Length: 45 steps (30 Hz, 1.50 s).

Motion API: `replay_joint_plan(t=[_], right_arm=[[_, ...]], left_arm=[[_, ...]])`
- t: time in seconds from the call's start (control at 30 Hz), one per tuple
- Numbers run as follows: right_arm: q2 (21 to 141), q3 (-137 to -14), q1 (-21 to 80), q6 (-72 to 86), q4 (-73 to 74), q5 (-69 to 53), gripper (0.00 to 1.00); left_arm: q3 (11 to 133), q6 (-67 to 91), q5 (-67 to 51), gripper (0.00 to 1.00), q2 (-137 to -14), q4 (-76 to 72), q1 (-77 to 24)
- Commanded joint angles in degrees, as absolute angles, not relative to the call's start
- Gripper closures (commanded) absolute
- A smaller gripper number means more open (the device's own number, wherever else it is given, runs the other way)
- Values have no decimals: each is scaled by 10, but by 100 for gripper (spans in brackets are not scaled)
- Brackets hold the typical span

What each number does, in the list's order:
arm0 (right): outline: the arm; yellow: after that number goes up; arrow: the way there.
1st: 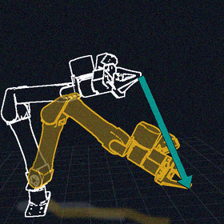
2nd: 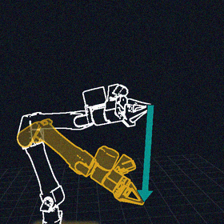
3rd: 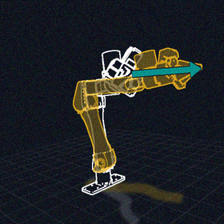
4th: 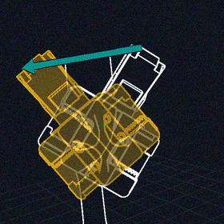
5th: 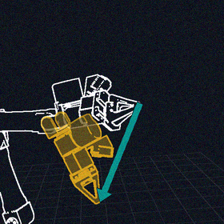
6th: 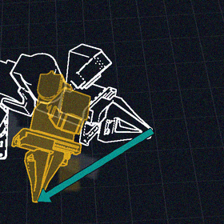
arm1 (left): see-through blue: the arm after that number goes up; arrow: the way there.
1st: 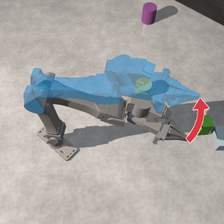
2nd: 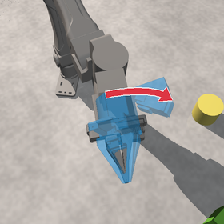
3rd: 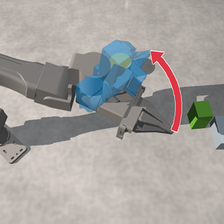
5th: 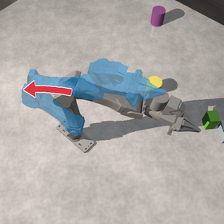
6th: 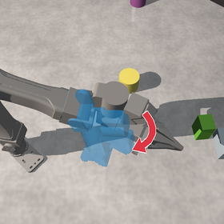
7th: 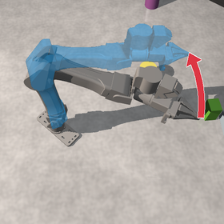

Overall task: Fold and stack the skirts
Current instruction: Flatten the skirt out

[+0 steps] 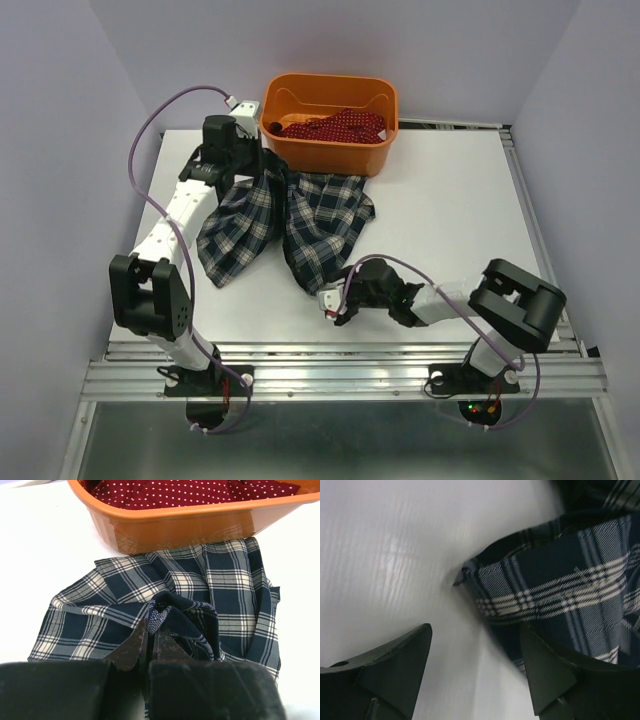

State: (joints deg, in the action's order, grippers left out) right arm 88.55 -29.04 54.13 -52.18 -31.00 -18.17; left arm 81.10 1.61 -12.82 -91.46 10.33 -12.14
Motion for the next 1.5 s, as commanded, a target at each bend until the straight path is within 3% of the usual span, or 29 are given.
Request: replay_joint_plan(t=[0.0, 0.13, 0.43, 0.6, 0.63, 0.77, 0.9, 1.1, 1.23, 1.37, 1.47], right_arm=[[937, -297, 548, -583, -460, -166, 25], [970, -294, 554, -625, -483, -192, 37], [1076, -356, 560, -634, -496, -186, 41], [1108, -374, 560, -641, -477, -180, 51], [1110, -374, 560, -644, -476, -184, 54], [1091, -368, 560, -610, -489, -185, 99], [985, -376, 546, -494, -476, -129, 99], [733, -484, 413, -301, -238, -151, 99], [649, -531, 323, -216, -150, -194, 99], [607, -583, 294, -171, -106, -189, 99], [585, -613, 287, -165, -84, -153, 99]], left_arm=[[809, 13, -149, 100, -888, 76, -111], [798, 12, -163, 100, -879, 67, -97], [773, 14, -188, 100, -874, 56, -75], [759, 11, -207, 100, -871, 54, -69], [757, 11, -211, 100, -871, 54, -69], [749, 4, -221, 100, -860, 57, -64], [742, -53, -213, 100, -828, 71, -48], [723, -140, -215, 100, -748, 69, 23], [687, -192, -286, 100, -684, 32, 39], [660, -201, -393, 100, -604, -31, 40], [657, -177, -403, 100, -558, -41, 40]])
